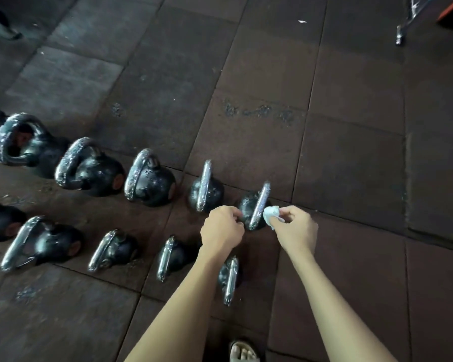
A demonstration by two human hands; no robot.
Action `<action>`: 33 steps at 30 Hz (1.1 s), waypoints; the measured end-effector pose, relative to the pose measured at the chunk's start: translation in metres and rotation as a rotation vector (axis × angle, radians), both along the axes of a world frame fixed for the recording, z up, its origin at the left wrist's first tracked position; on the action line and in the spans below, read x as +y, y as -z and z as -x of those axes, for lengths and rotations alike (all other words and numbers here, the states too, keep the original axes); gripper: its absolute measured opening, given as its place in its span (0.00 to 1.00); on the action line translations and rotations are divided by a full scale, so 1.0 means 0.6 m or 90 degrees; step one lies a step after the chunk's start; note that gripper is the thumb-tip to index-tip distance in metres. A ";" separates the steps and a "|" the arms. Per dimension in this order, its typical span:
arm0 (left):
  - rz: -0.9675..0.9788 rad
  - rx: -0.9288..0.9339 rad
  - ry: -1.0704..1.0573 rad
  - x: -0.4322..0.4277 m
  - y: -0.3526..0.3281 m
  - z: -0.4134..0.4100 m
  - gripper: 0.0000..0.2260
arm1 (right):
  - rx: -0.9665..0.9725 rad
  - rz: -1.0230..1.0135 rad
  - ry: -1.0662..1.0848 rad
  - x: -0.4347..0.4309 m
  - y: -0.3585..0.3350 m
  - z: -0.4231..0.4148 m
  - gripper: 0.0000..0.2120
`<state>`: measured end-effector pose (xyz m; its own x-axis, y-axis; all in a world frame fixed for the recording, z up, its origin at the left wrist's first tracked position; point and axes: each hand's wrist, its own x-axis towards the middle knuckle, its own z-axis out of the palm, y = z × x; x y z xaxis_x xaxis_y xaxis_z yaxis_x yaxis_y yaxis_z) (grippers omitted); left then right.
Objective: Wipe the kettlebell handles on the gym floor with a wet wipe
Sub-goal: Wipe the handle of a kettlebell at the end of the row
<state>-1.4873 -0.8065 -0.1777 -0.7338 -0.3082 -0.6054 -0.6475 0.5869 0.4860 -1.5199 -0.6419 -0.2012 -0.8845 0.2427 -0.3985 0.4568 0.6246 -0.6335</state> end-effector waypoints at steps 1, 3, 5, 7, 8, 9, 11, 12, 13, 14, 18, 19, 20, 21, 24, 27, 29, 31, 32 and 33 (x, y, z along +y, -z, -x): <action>-0.002 -0.003 0.007 0.007 0.023 0.008 0.15 | 0.007 -0.012 -0.014 0.003 0.020 0.014 0.03; -0.007 0.000 0.018 0.015 0.069 0.023 0.15 | 0.025 -0.049 -0.047 0.005 0.060 0.039 0.03; -0.015 0.004 0.023 0.020 0.114 0.038 0.15 | 0.053 -0.089 -0.079 0.004 0.099 0.058 0.04; -0.030 0.007 0.031 0.025 0.163 0.052 0.21 | 0.090 -0.119 -0.120 0.006 0.131 0.069 0.05; -0.035 0.006 0.028 0.029 0.184 0.055 0.24 | 0.106 -0.122 -0.142 0.009 0.146 0.073 0.06; -0.041 0.007 0.020 0.033 0.204 0.058 0.26 | 0.124 -0.116 -0.164 0.012 0.158 0.076 0.07; -0.062 0.015 0.010 0.045 0.232 0.061 0.29 | 0.158 -0.098 -0.205 0.024 0.180 0.081 0.12; -0.069 0.022 0.012 0.050 0.244 0.063 0.28 | 0.175 -0.089 -0.228 0.030 0.189 0.085 0.13; -0.071 0.031 0.019 0.053 0.253 0.067 0.25 | 0.193 -0.076 -0.250 0.035 0.199 0.090 0.13; -0.067 0.039 0.028 0.054 0.259 0.072 0.22 | 0.212 -0.062 -0.272 0.040 0.210 0.097 0.12; -0.062 0.054 0.063 0.032 0.287 0.105 0.12 | 0.282 -0.033 -0.336 0.052 0.257 0.123 0.11; -0.070 0.047 0.072 0.025 0.291 0.113 0.13 | 0.306 -0.024 -0.345 0.054 0.267 0.131 0.11; -0.075 0.035 0.083 0.019 0.294 0.120 0.15 | 0.332 -0.015 -0.349 0.055 0.277 0.140 0.10; -0.078 0.020 0.097 0.013 0.297 0.127 0.16 | 0.358 -0.007 -0.350 0.056 0.286 0.151 0.10; -0.095 -0.025 0.154 0.005 0.301 0.148 0.16 | 0.415 -0.014 -0.360 0.062 0.295 0.190 0.10; -0.074 -0.032 0.212 0.002 0.294 0.159 0.16 | 0.462 -0.017 -0.438 0.075 0.290 0.189 0.09; -0.043 -0.019 0.246 0.004 0.289 0.160 0.16 | 0.483 0.017 -0.502 0.086 0.296 0.161 0.11; -0.007 0.001 0.273 0.006 0.288 0.159 0.17 | 0.498 0.058 -0.531 0.095 0.310 0.152 0.13; 0.007 0.009 0.285 0.006 0.287 0.158 0.17 | 0.502 0.080 -0.520 0.098 0.317 0.162 0.14; 0.019 0.014 0.298 0.007 0.285 0.158 0.18 | 0.505 0.103 -0.492 0.102 0.325 0.181 0.14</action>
